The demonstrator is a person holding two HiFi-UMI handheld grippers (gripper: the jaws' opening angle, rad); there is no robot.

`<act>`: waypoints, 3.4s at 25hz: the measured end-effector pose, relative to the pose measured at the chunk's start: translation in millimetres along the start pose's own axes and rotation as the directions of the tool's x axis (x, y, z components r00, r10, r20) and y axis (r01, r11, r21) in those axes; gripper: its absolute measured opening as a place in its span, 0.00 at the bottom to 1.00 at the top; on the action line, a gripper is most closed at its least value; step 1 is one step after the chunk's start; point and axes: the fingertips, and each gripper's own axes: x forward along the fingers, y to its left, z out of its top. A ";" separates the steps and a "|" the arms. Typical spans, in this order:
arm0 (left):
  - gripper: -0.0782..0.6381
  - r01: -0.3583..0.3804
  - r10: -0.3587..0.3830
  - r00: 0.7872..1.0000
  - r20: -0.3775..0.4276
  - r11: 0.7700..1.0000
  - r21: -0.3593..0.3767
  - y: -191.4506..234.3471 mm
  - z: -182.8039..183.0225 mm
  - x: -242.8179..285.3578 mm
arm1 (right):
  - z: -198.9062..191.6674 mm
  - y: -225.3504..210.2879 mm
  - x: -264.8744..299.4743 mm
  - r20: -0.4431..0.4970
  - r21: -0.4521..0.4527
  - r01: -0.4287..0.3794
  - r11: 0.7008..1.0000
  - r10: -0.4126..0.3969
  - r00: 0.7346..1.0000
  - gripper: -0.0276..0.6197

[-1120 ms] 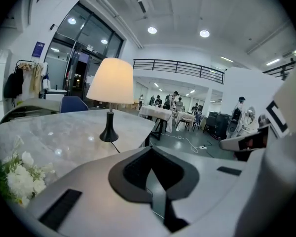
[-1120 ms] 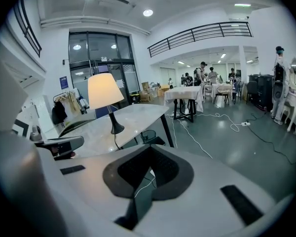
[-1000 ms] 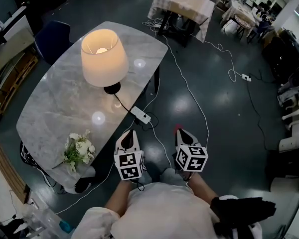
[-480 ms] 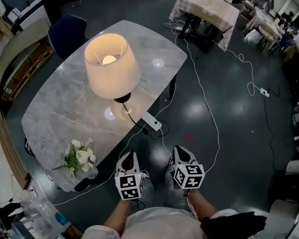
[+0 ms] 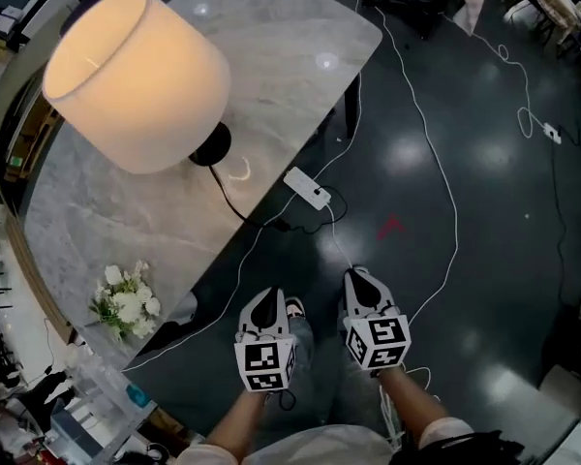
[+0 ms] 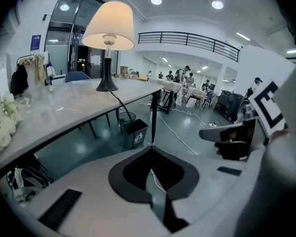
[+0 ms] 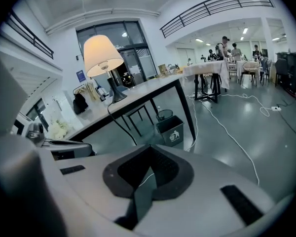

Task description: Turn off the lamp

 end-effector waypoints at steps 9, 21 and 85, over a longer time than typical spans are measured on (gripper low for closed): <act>0.11 0.008 -0.010 0.999 -0.050 0.999 -0.035 6.9 -68.6 72.4 | -51.2 -20.1 60.3 -0.022 0.042 -0.034 0.999 0.035 0.999 0.04; 0.11 -0.075 0.073 0.996 -0.056 0.997 -0.028 48.5 -109.8 135.2 | -117.4 -46.7 156.9 -0.040 0.029 -0.134 0.991 0.135 0.990 0.04; 0.11 -0.112 0.109 0.994 -0.030 0.983 -0.142 32.4 -55.9 88.2 | -101.2 37.9 120.8 -0.190 -0.435 -0.546 0.716 0.520 0.833 0.07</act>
